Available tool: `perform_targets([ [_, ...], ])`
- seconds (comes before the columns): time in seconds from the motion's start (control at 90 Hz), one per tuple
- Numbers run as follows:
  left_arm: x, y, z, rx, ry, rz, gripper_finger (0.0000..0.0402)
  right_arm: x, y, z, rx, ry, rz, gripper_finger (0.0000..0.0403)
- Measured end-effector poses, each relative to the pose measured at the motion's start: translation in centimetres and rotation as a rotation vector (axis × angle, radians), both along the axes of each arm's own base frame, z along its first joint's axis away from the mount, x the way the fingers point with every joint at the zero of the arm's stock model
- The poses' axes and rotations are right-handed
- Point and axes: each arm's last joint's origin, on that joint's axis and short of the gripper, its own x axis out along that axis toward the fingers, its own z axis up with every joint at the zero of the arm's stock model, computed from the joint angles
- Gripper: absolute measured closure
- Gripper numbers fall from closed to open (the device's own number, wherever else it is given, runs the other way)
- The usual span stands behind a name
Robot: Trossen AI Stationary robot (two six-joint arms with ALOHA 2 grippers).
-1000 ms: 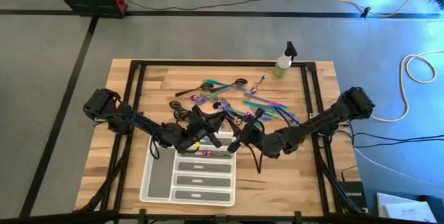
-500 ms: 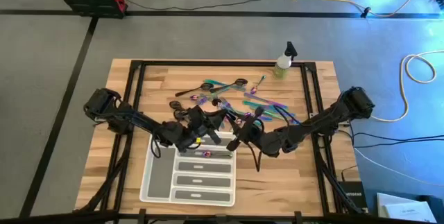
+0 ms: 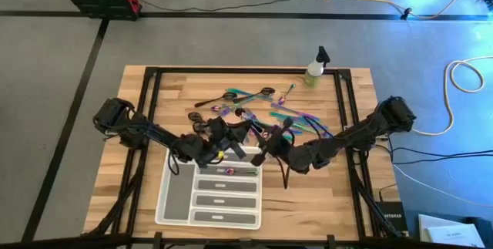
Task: Sort silverware
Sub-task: Put the blue spoon into the white silverware tray
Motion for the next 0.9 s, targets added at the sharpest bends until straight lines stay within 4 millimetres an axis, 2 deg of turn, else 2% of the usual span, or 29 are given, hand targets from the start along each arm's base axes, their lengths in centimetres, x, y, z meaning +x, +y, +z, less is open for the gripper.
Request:
perform_targets([
  [0.9, 0.0, 0.0, -0.01, 0.011, 0.009, 0.003, 0.0402, 0.01, 0.03, -0.27, 0.057, -0.025, 0.013, 0.0327],
])
